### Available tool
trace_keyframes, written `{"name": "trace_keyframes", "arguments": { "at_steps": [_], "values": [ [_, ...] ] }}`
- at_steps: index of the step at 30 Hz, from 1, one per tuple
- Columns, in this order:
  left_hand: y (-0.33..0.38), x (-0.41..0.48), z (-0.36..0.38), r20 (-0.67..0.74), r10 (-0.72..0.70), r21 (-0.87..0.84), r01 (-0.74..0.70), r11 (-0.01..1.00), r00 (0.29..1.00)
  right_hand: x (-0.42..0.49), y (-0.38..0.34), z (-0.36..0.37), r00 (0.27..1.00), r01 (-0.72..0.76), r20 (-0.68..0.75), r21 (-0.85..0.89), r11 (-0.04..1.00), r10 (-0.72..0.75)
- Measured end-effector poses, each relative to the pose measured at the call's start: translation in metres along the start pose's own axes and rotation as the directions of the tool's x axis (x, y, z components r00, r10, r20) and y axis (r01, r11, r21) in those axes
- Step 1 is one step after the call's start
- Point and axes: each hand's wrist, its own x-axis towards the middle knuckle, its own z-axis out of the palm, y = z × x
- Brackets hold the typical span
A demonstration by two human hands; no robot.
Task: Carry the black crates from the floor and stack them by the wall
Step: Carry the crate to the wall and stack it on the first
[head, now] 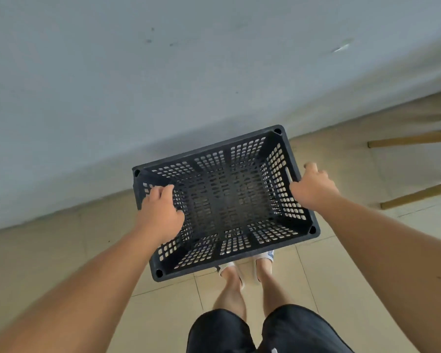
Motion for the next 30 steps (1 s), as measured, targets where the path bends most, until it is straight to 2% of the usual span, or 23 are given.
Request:
{"name": "trace_keyframes", "arguments": {
  "at_steps": [5, 12, 20, 24, 26, 30],
  "values": [
    [0.066, -0.040, -0.050, -0.042, 0.161, 0.094, -0.156, 0.983, 0.986, -0.059, -0.005, -0.029, 0.997, 0.076, -0.009, 0.022, 0.997, -0.076],
    [0.116, -0.081, -0.088, -0.024, 0.380, 0.176, -0.371, 0.912, 0.924, -0.132, 0.002, -0.059, 0.994, 0.043, -0.099, 0.072, 0.996, -0.035],
    [0.143, -0.141, -0.130, -0.019, 0.650, 0.375, -0.598, 0.709, 0.759, -0.230, 0.028, -0.071, 0.962, -0.001, -0.270, 0.123, 0.992, 0.034],
    [0.166, -0.184, -0.135, 0.027, 0.736, 0.459, -0.662, 0.592, 0.677, -0.285, 0.058, -0.075, 0.934, -0.061, -0.338, 0.168, 0.984, 0.116],
    [0.179, -0.199, -0.132, 0.037, 0.754, 0.463, -0.680, 0.569, 0.656, -0.303, 0.071, -0.078, 0.922, -0.088, -0.358, 0.183, 0.979, 0.150],
    [0.224, -0.244, -0.109, 0.100, 0.823, 0.475, -0.754, 0.454, 0.559, -0.347, 0.124, -0.080, 0.868, -0.180, -0.416, 0.248, 0.952, 0.272]
  ]
}}
